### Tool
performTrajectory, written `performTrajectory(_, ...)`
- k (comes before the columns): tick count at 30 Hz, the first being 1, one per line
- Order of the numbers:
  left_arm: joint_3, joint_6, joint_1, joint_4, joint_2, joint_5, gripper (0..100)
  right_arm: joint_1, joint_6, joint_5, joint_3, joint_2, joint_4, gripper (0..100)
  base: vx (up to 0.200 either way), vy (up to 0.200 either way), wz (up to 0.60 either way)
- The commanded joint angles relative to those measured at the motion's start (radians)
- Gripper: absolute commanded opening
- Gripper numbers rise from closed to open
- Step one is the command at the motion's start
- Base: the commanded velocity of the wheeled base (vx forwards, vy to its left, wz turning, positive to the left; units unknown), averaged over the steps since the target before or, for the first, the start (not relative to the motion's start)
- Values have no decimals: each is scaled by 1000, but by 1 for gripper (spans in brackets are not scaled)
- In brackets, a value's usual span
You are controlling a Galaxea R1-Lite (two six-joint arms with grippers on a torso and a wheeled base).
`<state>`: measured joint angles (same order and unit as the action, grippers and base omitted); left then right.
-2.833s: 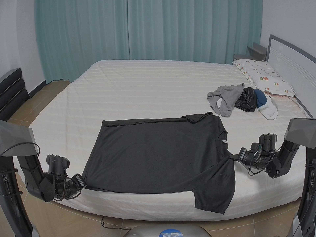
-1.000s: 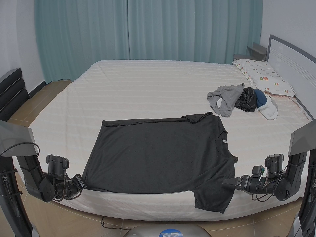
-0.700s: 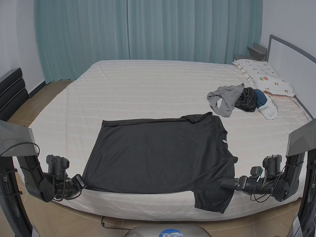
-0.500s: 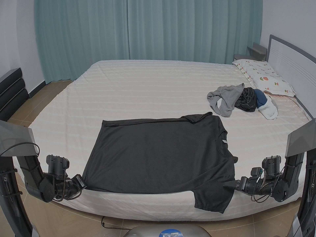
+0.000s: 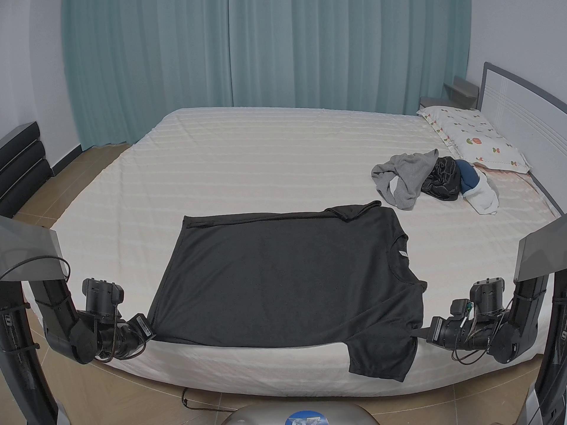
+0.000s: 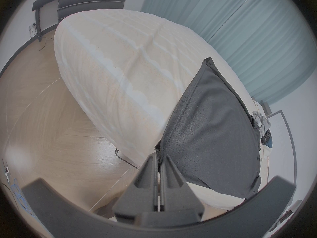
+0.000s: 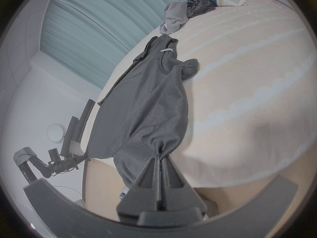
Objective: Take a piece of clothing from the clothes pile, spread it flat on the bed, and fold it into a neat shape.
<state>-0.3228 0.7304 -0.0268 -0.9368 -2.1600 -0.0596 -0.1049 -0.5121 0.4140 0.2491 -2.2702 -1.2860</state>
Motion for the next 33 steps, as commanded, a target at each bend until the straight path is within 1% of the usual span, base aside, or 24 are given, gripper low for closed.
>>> performTrajectory(1, 11, -2, -10, 0, 25, 1, 0, 21, 0, -3, -60, 70, -6, 0, 0, 0, 0)
performTrajectory(4, 11, -3, -10, 4, 39, 3, 0, 37, -2, 6, -108, 97, -10, 0, 0, 0, 0)
performTrajectory(10, 25, -9, -10, 3, 39, 6, 0, 42, -2, 11, -186, 117, -21, 0, 0, 0, 0)
performTrajectory(12, 31, -13, -12, 6, 51, 7, 0, 48, 0, 28, -231, 117, -55, 0, 0, 0, 0)
performTrajectory(14, 44, -34, -12, 7, 62, 7, 0, 63, 7, 49, -249, 118, -81, 0, 0, 0, 0)
performTrajectory(15, 44, -37, -12, 9, 63, 7, 0, 63, 7, 49, -249, 118, -81, 0, 0, 0, 0)
performTrajectory(16, 56, -72, -10, 10, 62, 12, 0, 70, 15, 51, -249, 115, -79, 0, 0, 0, 0)
performTrajectory(17, 62, -88, -10, 10, 62, 14, 0, 70, 17, 51, -249, 112, -78, 0, 0, 0, 0)
performTrajectory(18, 62, -91, -10, 10, 62, 15, 0, 70, 18, 51, -249, 110, -78, 0, 0, 0, 0)
performTrajectory(20, 68, -98, -10, 10, 62, 15, 0, 70, 26, 52, -249, 115, -55, 0, 0, 0, 0)
performTrajectory(25, 74, -105, -12, 10, 60, 18, 0, 74, 115, 54, -249, 140, 73, 0, 0, 0, 0)
performTrajectory(26, 76, -108, -12, 10, 60, 18, 0, 76, 119, 54, -249, 140, 79, 0, 0, 0, 0)
performTrajectory(28, 93, -141, -10, 10, 60, 20, 0, 77, 164, 54, -249, 146, 123, 0, 0, 0, 0)
performTrajectory(30, 106, -167, -12, 10, 60, 24, 0, 83, 178, 54, -249, 147, 134, 0, 0, 0, 0)
performTrajectory(33, 116, -181, -13, 12, 63, 43, 0, 90, 179, 52, -249, 158, 135, 0, 0, 0, 0)
